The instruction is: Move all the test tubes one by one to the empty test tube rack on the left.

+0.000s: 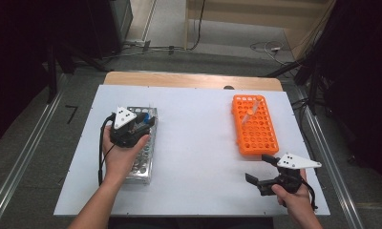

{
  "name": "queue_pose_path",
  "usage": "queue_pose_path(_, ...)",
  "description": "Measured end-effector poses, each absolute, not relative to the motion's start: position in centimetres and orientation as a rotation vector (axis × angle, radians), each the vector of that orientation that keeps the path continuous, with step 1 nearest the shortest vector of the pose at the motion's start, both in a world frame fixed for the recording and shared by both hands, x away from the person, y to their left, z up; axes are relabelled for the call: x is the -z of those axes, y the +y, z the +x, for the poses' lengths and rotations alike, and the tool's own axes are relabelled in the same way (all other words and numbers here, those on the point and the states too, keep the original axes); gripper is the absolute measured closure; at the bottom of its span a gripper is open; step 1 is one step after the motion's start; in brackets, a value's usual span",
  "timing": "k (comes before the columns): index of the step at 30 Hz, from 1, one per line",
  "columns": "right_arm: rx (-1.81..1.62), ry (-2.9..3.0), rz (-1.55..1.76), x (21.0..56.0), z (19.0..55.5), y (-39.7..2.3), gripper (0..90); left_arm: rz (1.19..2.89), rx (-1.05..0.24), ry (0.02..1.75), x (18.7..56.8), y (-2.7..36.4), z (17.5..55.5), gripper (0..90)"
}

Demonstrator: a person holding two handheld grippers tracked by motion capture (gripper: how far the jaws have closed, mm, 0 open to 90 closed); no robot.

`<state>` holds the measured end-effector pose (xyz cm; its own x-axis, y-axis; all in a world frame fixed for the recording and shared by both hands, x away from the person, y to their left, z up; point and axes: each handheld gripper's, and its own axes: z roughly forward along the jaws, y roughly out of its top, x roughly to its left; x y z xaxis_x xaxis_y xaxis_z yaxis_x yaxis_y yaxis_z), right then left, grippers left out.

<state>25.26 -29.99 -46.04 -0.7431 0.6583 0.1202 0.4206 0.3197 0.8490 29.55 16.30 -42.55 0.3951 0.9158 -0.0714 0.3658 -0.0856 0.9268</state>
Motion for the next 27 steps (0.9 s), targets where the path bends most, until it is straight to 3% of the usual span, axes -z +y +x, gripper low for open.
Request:
queue_pose_path(4, -1.392, 2.321, 0.989, 45.9, 25.5, -30.2, 0.1, 1.641, -0.638, 1.127, 42.4, 16.3, 28.8, 32.6)
queue_pose_path(14, -1.374, 2.281, 1.030, 45.6, 26.7, -29.7, 1.0, 1.627, -0.523, 1.073, 42.3, 16.5, 26.0, 3.6)
queue_pose_path(27, -1.329, 2.177, 1.133, 44.7, 30.5, -28.3, 11.0, 1.614, -0.469, 0.990, 42.2, 16.5, 22.2, 0.0)
